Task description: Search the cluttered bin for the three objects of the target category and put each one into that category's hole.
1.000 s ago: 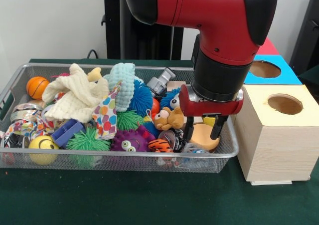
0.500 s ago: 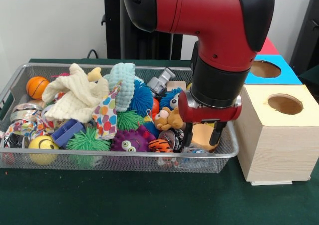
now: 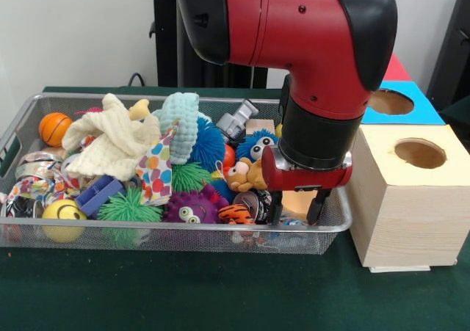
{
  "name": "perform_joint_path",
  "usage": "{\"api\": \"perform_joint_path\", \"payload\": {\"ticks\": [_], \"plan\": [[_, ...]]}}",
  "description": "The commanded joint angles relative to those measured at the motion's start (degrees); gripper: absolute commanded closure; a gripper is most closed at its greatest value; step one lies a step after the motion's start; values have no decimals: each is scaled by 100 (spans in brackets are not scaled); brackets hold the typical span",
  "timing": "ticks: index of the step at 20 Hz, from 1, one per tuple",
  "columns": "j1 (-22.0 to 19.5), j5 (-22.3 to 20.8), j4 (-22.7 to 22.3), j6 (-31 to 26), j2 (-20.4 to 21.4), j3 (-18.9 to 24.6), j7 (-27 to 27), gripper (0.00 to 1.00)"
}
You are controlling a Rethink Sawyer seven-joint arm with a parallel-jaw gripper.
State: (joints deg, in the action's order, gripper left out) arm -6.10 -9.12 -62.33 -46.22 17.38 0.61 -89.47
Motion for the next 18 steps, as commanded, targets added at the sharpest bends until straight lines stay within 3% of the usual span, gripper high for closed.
{"api": "perform_joint_path", "payload": {"ticks": [1, 10, 18], "plan": [[-7, -52, -506, 334, -144, 81, -871, 0], [31, -118, -616, 1086, -430, 75, -1163, 0], [30, -107, -780, 1341, -459, 75, -1173, 0]]}}
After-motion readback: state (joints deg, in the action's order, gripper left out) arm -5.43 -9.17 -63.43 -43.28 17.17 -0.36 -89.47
